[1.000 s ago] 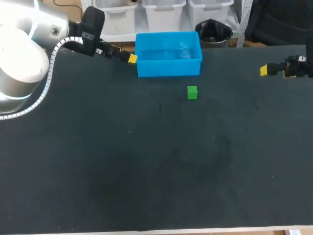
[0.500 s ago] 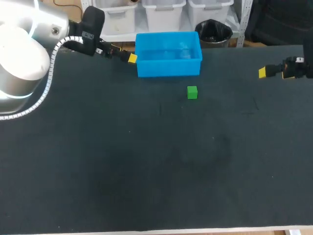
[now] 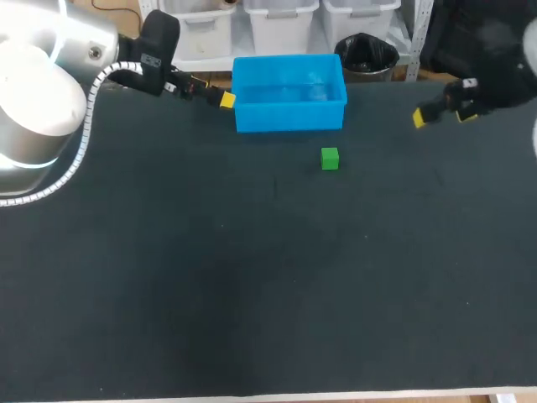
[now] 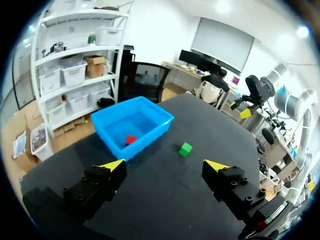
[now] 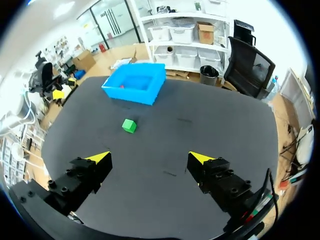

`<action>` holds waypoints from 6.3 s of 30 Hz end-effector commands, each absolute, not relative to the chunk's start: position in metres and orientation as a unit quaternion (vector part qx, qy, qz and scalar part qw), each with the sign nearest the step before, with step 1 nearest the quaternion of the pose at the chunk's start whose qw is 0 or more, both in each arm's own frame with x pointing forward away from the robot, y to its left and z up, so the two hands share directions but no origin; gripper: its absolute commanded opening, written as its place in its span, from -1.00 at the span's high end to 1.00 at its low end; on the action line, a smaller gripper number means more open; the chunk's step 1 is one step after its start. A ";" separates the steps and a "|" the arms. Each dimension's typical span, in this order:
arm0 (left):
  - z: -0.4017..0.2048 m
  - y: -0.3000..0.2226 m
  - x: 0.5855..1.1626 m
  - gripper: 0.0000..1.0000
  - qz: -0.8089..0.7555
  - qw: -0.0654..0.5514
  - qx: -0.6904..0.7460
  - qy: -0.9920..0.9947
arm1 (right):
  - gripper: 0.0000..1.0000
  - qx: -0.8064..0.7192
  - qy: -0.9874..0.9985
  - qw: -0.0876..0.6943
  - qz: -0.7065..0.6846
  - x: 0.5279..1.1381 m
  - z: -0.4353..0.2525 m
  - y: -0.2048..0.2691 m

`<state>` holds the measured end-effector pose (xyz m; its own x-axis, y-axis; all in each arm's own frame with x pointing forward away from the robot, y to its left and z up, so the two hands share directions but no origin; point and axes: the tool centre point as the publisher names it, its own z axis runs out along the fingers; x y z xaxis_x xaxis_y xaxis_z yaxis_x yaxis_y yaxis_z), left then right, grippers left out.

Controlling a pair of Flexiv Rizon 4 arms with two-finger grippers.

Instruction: Use the left arm to pick the red cube and place it into the blue plastic box first, then use the right arm to grasp the green cube and put it into the same blue plastic box after the first action is fully finished.

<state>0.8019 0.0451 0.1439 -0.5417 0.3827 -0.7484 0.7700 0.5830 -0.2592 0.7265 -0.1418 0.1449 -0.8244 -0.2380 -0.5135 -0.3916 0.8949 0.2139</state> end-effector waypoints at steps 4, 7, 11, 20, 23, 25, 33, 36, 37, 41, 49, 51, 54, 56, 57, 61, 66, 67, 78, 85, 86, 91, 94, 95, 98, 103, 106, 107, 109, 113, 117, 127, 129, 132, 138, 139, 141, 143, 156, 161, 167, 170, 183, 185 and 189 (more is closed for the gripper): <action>0.143 0.046 0.801 -1.00 -0.296 0.331 0.349 0.825 | -1.00 -0.161 0.964 0.194 0.086 0.747 0.145 -0.119; 0.143 0.046 0.801 -1.00 -0.296 0.331 0.349 0.825 | -1.00 -0.165 0.968 0.176 0.067 0.750 0.142 -0.110; 0.143 0.046 0.801 -1.00 -0.296 0.331 0.349 0.825 | -1.00 -0.168 0.971 0.162 0.057 0.753 0.142 -0.099; 0.143 0.046 0.801 -1.00 -0.296 0.331 0.349 0.825 | -1.00 -0.167 0.970 0.162 0.072 0.758 0.147 -0.083; 0.143 0.046 0.801 -1.00 -0.296 0.331 0.349 0.825 | -1.00 -0.167 0.970 0.162 0.072 0.758 0.147 -0.083; 0.143 0.046 0.801 -1.00 -0.296 0.331 0.349 0.825 | -1.00 -0.167 0.970 0.162 0.072 0.758 0.147 -0.083; 0.143 0.046 0.801 -1.00 -0.296 0.331 0.349 0.825 | -1.00 -0.167 0.970 0.162 0.072 0.758 0.147 -0.083; 0.143 0.046 0.801 -1.00 -0.296 0.331 0.349 0.825 | -1.00 -0.167 0.970 0.162 0.072 0.758 0.147 -0.083; 0.143 0.046 0.801 -1.00 -0.296 0.331 0.349 0.825 | -1.00 -0.167 0.970 0.162 0.072 0.758 0.147 -0.083; 0.143 0.046 0.801 -1.00 -0.296 0.331 0.349 0.825 | -1.00 -0.167 0.970 0.162 0.072 0.758 0.147 -0.083; 0.143 0.046 0.801 -1.00 -0.296 0.331 0.349 0.825 | -1.00 -0.167 0.970 0.162 0.072 0.758 0.147 -0.083; 0.143 0.046 0.801 -1.00 -0.296 0.331 0.349 0.825 | -1.00 -0.167 0.970 0.162 0.072 0.758 0.147 -0.083; 0.143 0.046 0.801 -1.00 -0.296 0.331 0.349 0.825 | -1.00 -0.167 0.970 0.162 0.072 0.758 0.147 -0.083; 0.143 0.046 0.801 -1.00 -0.296 0.331 0.349 0.825 | -1.00 -0.167 0.970 0.162 0.072 0.758 0.147 -0.083; 0.143 0.046 0.801 -1.00 -0.296 0.331 0.349 0.825 | -1.00 -0.167 0.970 0.162 0.072 0.758 0.147 -0.083; 0.143 0.046 0.801 -1.00 -0.296 0.331 0.349 0.825 | -1.00 -0.168 0.974 0.140 0.057 0.754 0.147 -0.073; 0.143 0.046 0.801 -1.00 -0.296 0.331 0.349 0.825 | -1.00 -0.164 0.978 0.118 0.044 0.754 0.146 -0.074; 0.143 0.046 0.801 -1.00 -0.296 0.331 0.349 0.825 | -1.00 -0.164 0.979 0.113 0.041 0.754 0.146 -0.075; 0.143 0.046 0.801 -1.00 -0.296 0.331 0.349 0.825 | -1.00 -0.171 0.984 0.044 0.008 0.763 0.136 -0.061; 0.143 0.046 0.801 -1.00 -0.296 0.331 0.349 0.825 | -1.00 -0.173 0.985 0.013 -0.012 0.771 0.129 -0.044; 0.143 0.046 0.801 -1.00 -0.296 0.331 0.349 0.825 | -1.00 -0.173 0.985 0.008 -0.016 0.773 0.128 -0.042; 0.143 0.046 0.801 -1.00 -0.296 0.331 0.349 0.825 | -1.00 -0.170 0.985 -0.004 -0.017 0.779 0.124 -0.028; 0.143 0.046 0.801 -1.00 -0.296 0.331 0.349 0.825 | -1.00 -0.165 0.986 -0.011 -0.017 0.783 0.120 -0.020; 0.143 0.046 0.801 -1.00 -0.296 0.331 0.349 0.825 | -1.00 -0.164 0.986 -0.010 -0.015 0.784 0.118 -0.019; 0.143 0.046 0.801 -1.00 -0.296 0.331 0.349 0.825 | -1.00 -0.157 0.988 -0.010 -0.013 0.787 0.115 -0.014; 0.143 0.046 0.801 -1.00 -0.296 0.331 0.349 0.825 | -1.00 -0.140 0.990 0.003 -0.005 0.791 0.110 -0.010; 0.143 0.046 0.801 -1.00 -0.296 0.331 0.349 0.825 | -1.00 -0.132 0.991 0.010 -0.001 0.793 0.108 -0.007; 0.143 0.046 0.801 -1.00 -0.296 0.331 0.349 0.825 | -1.00 -0.132 0.991 0.007 -0.004 0.793 0.108 -0.005; 0.143 0.046 0.801 -1.00 -0.296 0.331 0.349 0.825 | -1.00 -0.133 0.991 0.019 0.007 0.792 0.107 -0.003; 0.143 0.046 0.801 -1.00 -0.296 0.331 0.349 0.825 | -1.00 -0.133 0.991 0.019 0.007 0.792 0.107 -0.003; 0.143 0.046 0.801 -1.00 -0.296 0.331 0.349 0.825 | -1.00 -0.133 0.991 0.019 0.007 0.792 0.107 -0.003; 0.143 0.046 0.801 -1.00 -0.296 0.331 0.349 0.825 | -1.00 -0.133 0.991 0.019 0.007 0.792 0.107 -0.003; 0.143 0.046 0.801 -1.00 -0.296 0.331 0.349 0.825 | -1.00 -0.133 0.991 0.019 0.007 0.792 0.107 -0.003; 0.143 0.046 0.801 -1.00 -0.296 0.331 0.349 0.825 | -1.00 -0.133 0.991 0.019 0.007 0.792 0.107 -0.003; 0.143 0.046 0.801 -1.00 -0.296 0.331 0.349 0.825 | -1.00 -0.112 0.993 0.016 0.016 0.792 0.093 -0.004; 0.143 0.046 0.801 -1.00 -0.296 0.331 0.349 0.825 | -1.00 -0.110 0.994 0.014 0.018 0.792 0.091 -0.004; 0.143 0.046 0.801 -1.00 -0.296 0.331 0.349 0.825 | -1.00 -0.106 0.994 0.016 0.026 0.791 0.085 -0.003; 0.143 0.046 0.801 -1.00 -0.296 0.331 0.349 0.825 | -1.00 -0.106 0.994 0.015 0.026 0.791 0.081 -0.002; 0.143 0.046 0.801 -1.00 -0.296 0.331 0.349 0.825 | -1.00 -0.104 0.994 0.026 0.011 0.786 0.052 0.004; 0.143 0.046 0.801 -1.00 -0.296 0.331 0.349 0.825 | -1.00 -0.101 0.994 0.029 0.010 0.785 0.045 0.004; 0.143 0.046 0.801 -1.00 -0.296 0.331 0.349 0.825 | -1.00 -0.101 0.994 0.030 0.008 0.784 0.036 0.004; 0.143 0.046 0.801 -1.00 -0.296 0.331 0.349 0.825 | -1.00 -0.104 0.994 0.029 0.006 0.786 0.029 0.004; 0.143 0.046 0.801 -1.00 -0.296 0.331 0.349 0.825 | -1.00 -0.111 0.994 0.006 0.006 0.793 0.003 -0.001; 0.143 0.046 0.801 -1.00 -0.296 0.331 0.349 0.825 | -1.00 -0.113 0.994 0.004 0.006 0.796 0.001 -0.001; 0.143 0.046 0.801 -1.00 -0.296 0.331 0.349 0.825 | -1.00 -0.117 0.993 0.003 0.006 0.801 -0.001 -0.001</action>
